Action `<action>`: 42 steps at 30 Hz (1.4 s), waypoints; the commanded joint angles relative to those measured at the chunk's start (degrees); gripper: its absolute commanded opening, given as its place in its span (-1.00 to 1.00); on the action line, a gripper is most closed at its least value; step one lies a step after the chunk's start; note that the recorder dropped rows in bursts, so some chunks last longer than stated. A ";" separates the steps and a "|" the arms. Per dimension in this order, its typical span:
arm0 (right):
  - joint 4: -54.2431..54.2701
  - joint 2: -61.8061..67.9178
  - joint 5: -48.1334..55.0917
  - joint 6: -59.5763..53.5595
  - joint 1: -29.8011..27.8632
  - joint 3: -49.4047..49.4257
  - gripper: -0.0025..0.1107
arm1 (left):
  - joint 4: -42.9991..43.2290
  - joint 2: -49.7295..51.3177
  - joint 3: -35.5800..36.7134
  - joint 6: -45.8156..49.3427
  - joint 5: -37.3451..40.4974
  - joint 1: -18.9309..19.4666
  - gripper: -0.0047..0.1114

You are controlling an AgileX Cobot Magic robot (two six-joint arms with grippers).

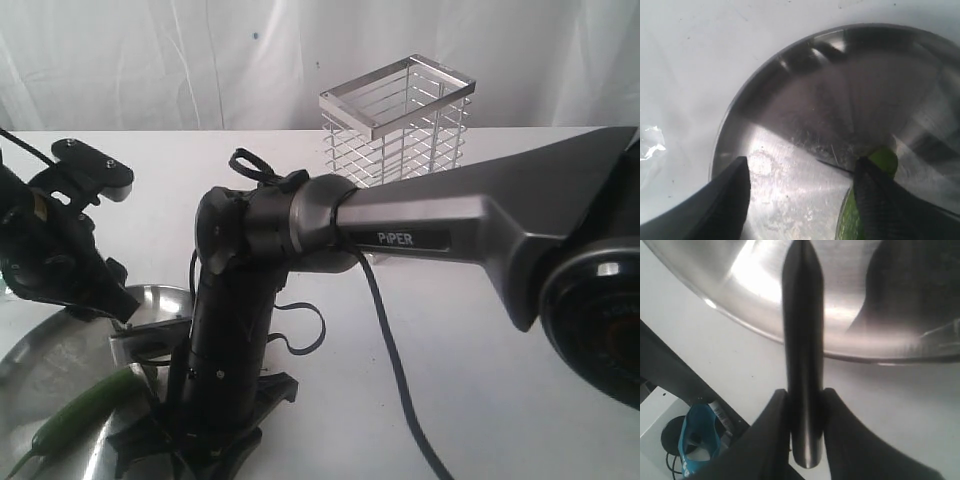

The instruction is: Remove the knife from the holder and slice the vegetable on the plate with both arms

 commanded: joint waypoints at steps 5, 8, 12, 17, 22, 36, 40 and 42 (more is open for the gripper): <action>-0.82 0.31 0.28 1.60 0.11 -0.17 -0.92 | -3.53 2.57 -0.07 -1.11 -4.66 -0.25 0.17; -0.82 0.31 0.28 1.60 0.11 -0.17 -0.92 | -3.89 4.64 -0.07 -1.11 -4.75 -0.25 0.17; -0.82 0.19 0.28 1.62 0.11 -0.17 -0.92 | -3.89 6.62 -0.07 -1.11 -4.65 -0.25 0.17; -0.82 0.06 0.28 1.62 0.11 -0.17 -0.92 | -3.89 6.63 -0.07 -1.11 -4.58 -0.25 0.11; -0.82 0.06 0.28 1.62 0.11 -0.17 -0.92 | -3.89 4.56 -0.07 -1.11 -2.85 -0.25 -0.85; -0.96 -0.47 0.28 2.64 0.11 -0.17 -0.92 | -12.69 1.66 -4.47 -2.48 4.46 -0.25 -0.92; -1.02 -1.20 0.28 3.40 0.11 -0.17 -0.92 | -17.84 4.03 -4.47 2.79 5.41 -0.25 -0.92; -1.02 -1.75 0.28 3.67 0.11 -0.17 -0.92 | -17.96 5.22 -4.47 3.28 5.52 -0.25 -0.92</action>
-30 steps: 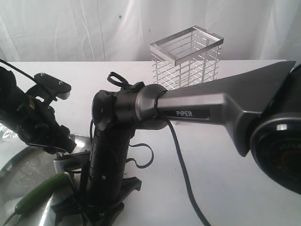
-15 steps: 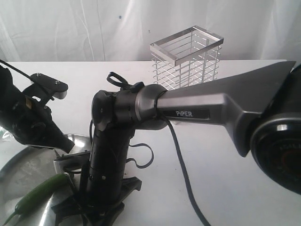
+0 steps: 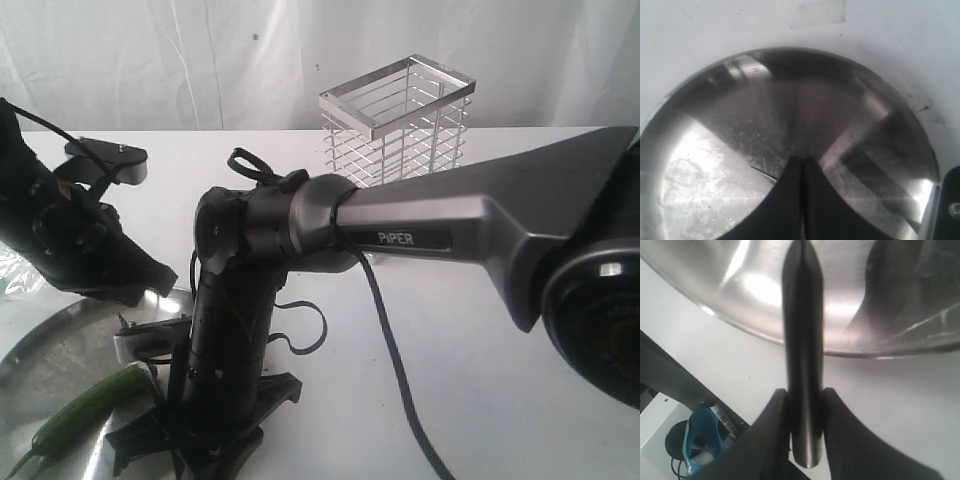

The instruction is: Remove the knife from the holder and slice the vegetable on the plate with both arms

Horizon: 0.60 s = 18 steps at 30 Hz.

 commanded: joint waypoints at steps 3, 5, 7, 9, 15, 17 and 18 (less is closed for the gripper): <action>-0.55 -3.09 0.26 1.44 -0.01 -0.17 -0.92 | -2.73 2.57 0.18 2.94 2.21 -0.25 -0.92; -1.64 -4.28 0.26 2.09 -0.01 -0.17 -0.92 | -2.73 2.66 0.98 3.05 1.11 -0.25 -0.92; -2.79 -5.22 0.26 2.92 -0.01 -0.17 -0.92 | -2.73 2.66 2.29 3.03 -0.40 -0.25 -0.92; -3.86 -6.12 0.26 3.73 -0.01 -0.17 -0.92 | -2.73 2.66 3.93 3.03 -2.32 -0.25 -0.92; -6.40 -7.64 0.26 6.32 -0.01 -0.17 -0.92 | -2.52 2.66 7.02 3.03 -6.59 -0.25 -0.92; -6.51 -8.25 0.26 6.43 -0.01 -0.17 -0.92 | -2.52 2.66 7.59 3.03 -7.11 -0.25 -0.92; -6.38 -8.71 0.26 6.70 -0.01 -0.17 -0.93 | -2.52 2.66 7.95 3.03 -7.37 -0.25 -0.92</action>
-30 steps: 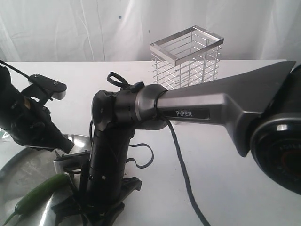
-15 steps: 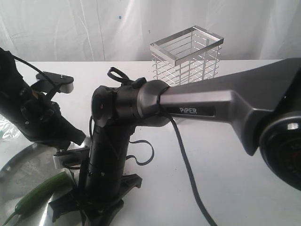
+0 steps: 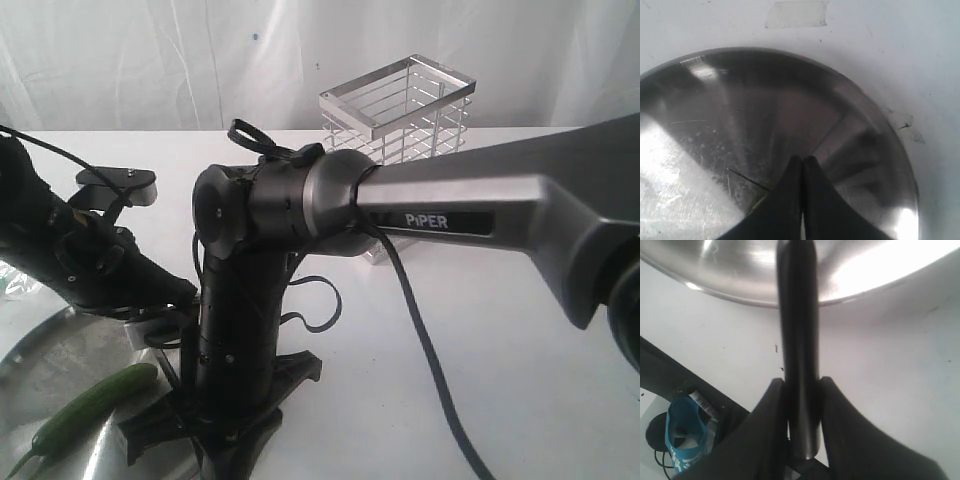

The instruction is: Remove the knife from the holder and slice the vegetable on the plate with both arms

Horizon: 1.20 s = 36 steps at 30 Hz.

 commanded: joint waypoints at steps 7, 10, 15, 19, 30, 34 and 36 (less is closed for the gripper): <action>-2.97 -7.56 -0.55 3.79 -0.04 -0.79 -0.94 | 4.48 0.81 5.32 1.50 -1.37 -0.04 -0.92; -3.56 -9.04 -0.55 4.36 -0.04 -0.79 -0.94 | 4.48 0.81 5.34 1.32 -1.47 -0.04 -0.92; -3.88 -10.99 -0.55 4.36 -0.04 -0.79 -0.94 | 4.48 0.81 5.34 1.32 -1.47 -0.04 -0.92; -3.86 -11.62 -1.60 4.36 -0.04 -0.79 -0.94 | 4.48 0.81 5.34 1.32 -1.47 -0.04 -0.92; -3.99 -15.46 -5.83 3.15 -0.04 -0.79 -0.94 | 4.59 0.81 5.34 1.51 -1.58 -0.04 -0.92; -4.11 -16.29 -5.84 2.93 -0.04 -0.79 -0.94 | 4.59 0.81 5.34 1.51 -1.58 -0.04 -0.92; -4.20 -16.45 -5.98 2.78 -0.04 -0.79 -0.94 | 4.59 0.81 5.34 1.51 -1.58 -0.04 -0.92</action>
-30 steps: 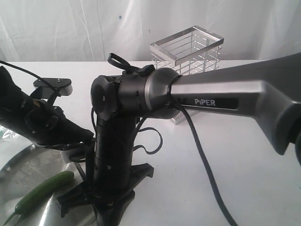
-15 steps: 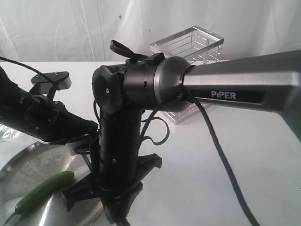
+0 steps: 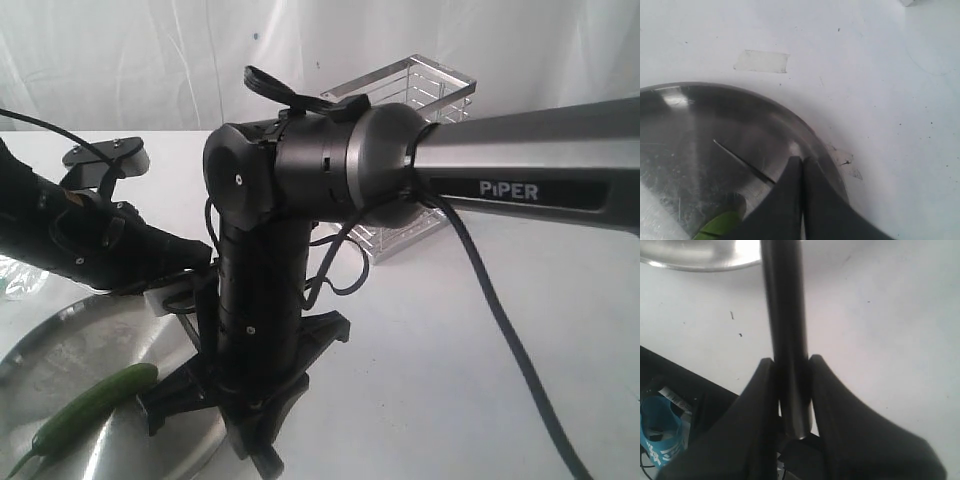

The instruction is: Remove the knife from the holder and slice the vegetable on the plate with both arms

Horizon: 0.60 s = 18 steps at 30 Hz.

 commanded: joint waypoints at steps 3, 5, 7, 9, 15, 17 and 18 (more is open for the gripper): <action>3.47 -8.50 -6.00 -4.19 -0.34 -2.83 -0.94 | 13.11 3.91 3.34 3.41 3.47 0.74 -0.92; 3.47 -8.93 -6.36 -4.73 -0.34 -2.83 -0.94 | 13.26 3.91 3.34 3.41 3.47 0.74 -0.92; 3.47 -9.41 -6.57 -4.97 -0.34 -2.83 -0.94 | 13.67 3.91 3.34 3.41 3.34 0.74 -0.92; 3.47 -9.89 -6.57 -5.37 -0.34 -2.83 -0.94 | 14.15 3.91 3.34 3.41 3.31 0.74 -0.92; 3.45 -10.33 -7.02 -6.27 -0.34 -2.83 -0.94 | 13.02 3.35 2.91 1.12 3.17 0.74 -0.92; 3.45 -10.23 -7.02 -7.71 -0.34 -2.83 -0.94 | 11.85 2.11 0.98 0.47 3.37 0.74 -0.92; 3.45 -10.23 -7.02 -8.10 -0.34 -2.83 -0.94 | 11.08 1.80 -0.37 -1.77 4.23 0.74 -0.92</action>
